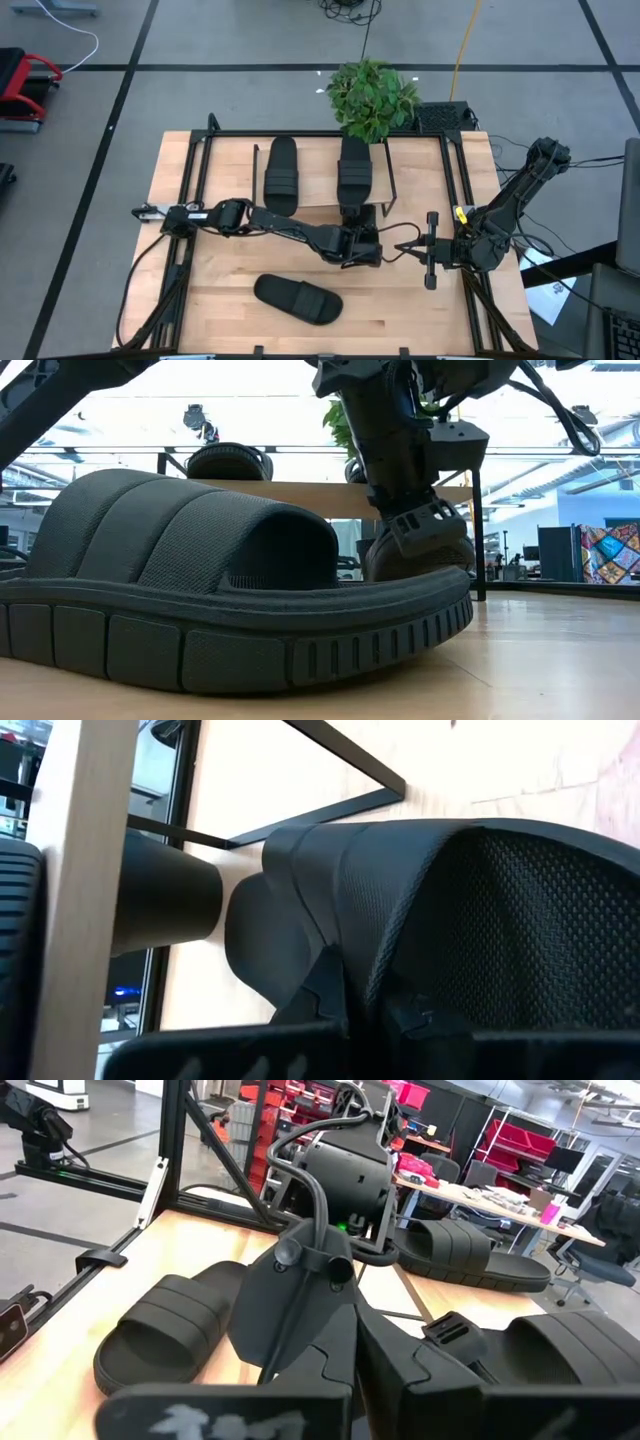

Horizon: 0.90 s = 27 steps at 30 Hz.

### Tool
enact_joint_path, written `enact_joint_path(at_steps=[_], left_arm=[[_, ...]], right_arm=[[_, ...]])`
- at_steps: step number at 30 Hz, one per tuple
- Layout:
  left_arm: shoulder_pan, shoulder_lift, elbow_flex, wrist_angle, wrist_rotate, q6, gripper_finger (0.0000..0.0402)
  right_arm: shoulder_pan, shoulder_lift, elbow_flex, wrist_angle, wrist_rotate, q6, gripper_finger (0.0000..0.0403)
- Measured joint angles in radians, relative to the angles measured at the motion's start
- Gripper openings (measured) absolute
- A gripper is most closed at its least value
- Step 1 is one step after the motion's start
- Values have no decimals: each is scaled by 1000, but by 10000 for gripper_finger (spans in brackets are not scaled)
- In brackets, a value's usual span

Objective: Pick and place slides into the shelf
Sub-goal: Put the black slide under the shelf

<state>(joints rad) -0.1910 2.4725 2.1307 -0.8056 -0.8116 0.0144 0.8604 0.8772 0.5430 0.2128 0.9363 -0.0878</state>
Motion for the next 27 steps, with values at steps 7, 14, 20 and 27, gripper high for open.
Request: enact_joint_path(at_steps=[7, 14, 20, 27], left_arm=[[11, -2, 0, 6, 54, -23, 20], [19, -6, 2, -3, 157, -20, 94], [5, -5, 2, -5, 168, -33, 165], [-13, -2, 0, -5, 179, -31, 229]], right_arm=[[0, 0, 0, 0, -5, 10, 0], [0, 0, 0, 0, -53, 11, 0], [0, 0, 0, 0, -52, 7, 0], [0, 0, 0, 0, -52, 7, 0]])
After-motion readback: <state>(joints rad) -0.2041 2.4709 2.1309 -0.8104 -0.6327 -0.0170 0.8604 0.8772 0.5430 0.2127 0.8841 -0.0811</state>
